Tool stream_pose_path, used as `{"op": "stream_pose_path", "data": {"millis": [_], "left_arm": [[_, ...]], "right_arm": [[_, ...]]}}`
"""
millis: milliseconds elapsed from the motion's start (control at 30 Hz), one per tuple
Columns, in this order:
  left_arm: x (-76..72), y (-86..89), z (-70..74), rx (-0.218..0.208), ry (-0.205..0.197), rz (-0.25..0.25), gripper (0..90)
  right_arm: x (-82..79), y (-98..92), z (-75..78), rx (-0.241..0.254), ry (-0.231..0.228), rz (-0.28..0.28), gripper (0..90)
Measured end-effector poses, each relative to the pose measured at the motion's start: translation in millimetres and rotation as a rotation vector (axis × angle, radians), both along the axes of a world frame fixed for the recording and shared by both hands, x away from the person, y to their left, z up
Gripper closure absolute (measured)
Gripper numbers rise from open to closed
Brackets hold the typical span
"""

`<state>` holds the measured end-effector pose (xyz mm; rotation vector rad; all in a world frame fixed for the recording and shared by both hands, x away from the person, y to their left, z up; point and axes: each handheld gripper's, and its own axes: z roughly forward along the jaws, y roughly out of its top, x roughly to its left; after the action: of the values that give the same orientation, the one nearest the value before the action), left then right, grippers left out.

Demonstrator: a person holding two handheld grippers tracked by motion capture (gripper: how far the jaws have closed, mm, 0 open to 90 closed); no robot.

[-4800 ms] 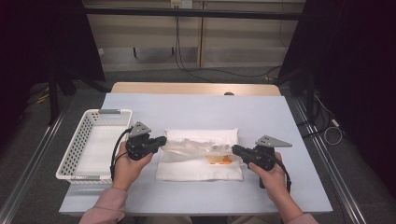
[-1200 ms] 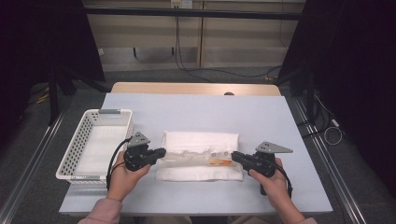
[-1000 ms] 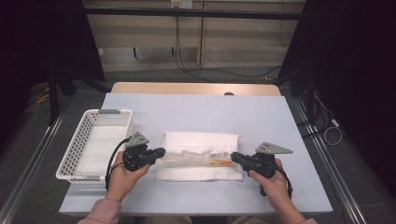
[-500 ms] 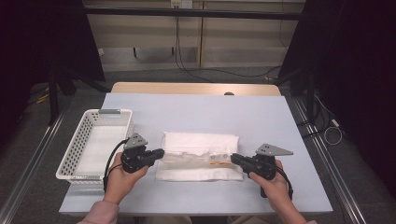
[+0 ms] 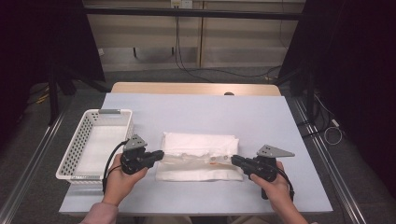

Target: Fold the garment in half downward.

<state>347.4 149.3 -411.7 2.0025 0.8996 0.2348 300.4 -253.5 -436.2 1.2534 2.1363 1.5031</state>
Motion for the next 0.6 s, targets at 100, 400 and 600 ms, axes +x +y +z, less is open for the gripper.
{"op": "stream_pose_path", "data": {"millis": [100, 400, 600], "left_arm": [[-0.6, 0.4, 0.5, 0.001, -0.003, -0.004, 86.4], [-1.1, 0.0, -1.0, 0.004, 0.008, -0.005, 86.4], [-1.5, 0.7, -0.4, 0.004, 0.007, -0.007, 86.4]], "right_arm": [[-1.0, -1.6, 0.4, -0.006, -0.003, -0.002, 84.0], [-1.9, -2.1, -0.7, -0.005, 0.000, 0.002, 83.9], [-1.7, -2.1, -1.7, -0.013, 0.003, 0.002, 83.9]]}}
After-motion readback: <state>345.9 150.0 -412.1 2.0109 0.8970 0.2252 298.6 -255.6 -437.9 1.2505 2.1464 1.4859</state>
